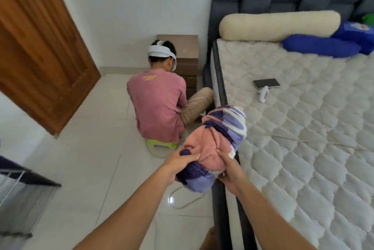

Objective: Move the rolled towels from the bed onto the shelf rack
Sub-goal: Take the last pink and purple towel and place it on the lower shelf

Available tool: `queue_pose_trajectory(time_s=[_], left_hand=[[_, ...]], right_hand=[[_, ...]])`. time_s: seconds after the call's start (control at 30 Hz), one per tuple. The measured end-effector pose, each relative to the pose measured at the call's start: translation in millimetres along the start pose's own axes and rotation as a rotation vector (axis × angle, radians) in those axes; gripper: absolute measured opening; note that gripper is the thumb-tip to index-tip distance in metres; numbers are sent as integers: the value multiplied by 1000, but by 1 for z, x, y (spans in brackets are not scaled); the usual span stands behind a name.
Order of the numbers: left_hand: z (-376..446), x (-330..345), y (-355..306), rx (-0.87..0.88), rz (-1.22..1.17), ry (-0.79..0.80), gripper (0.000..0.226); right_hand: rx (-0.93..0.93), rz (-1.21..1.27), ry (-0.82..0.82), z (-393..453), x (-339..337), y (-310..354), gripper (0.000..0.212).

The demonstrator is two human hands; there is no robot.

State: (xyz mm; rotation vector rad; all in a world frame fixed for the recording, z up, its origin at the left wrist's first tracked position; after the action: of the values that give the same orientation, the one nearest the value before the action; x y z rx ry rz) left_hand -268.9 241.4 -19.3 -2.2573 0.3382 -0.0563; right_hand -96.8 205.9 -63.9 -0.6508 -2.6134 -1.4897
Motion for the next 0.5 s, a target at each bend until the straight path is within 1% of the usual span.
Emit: queue_pose_trajectory(time_s=[0.03,0.07,0.1,0.17,0.23,0.27,0.3,0.4,0.43,0.5], left_hand=[[-15,-27,10,-1,-66,-40,39],[-31,-54,21,2,-130,-87,41],[-47,-80,32,10,-183,-136,42],[-79,-131,60,28,-280,-240,42],[-113,-181,88,61,-410,-349,44],[-130,-205,102,71,-466,-402,46],[-146,-228,117,77,-515,-454,46],[-193,-290,158,86,-644,-571,44],[-205,-307,171,83,-681,-609,42],[-231,-335,196,86,-775,-673,33]], right_hand=[[-5,-44,55,-8,28,-3,77],[-5,-74,106,-14,56,-9,82],[-24,-105,156,-21,85,-14,80],[-82,-188,235,-45,148,-23,70],[-121,-245,337,-68,211,-37,55],[-135,-273,400,-79,241,-47,50],[-145,-309,464,-90,270,-58,53],[-140,-423,626,-121,347,-93,86],[-144,-466,678,-131,370,-104,91],[-156,-550,787,-150,416,-126,88]])
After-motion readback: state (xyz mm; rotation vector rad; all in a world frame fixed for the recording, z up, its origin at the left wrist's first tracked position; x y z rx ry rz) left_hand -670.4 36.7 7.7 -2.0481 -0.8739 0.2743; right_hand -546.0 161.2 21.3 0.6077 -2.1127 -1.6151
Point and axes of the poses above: each hand's wrist, its own z-axis towards the middle knuckle, its own x-axis out of the palm, y = z × x, the point moved 2 cm from there along z, towards the middle knuckle, and after that the axes turned 2 degrees about -x, right-handed, at the moved point
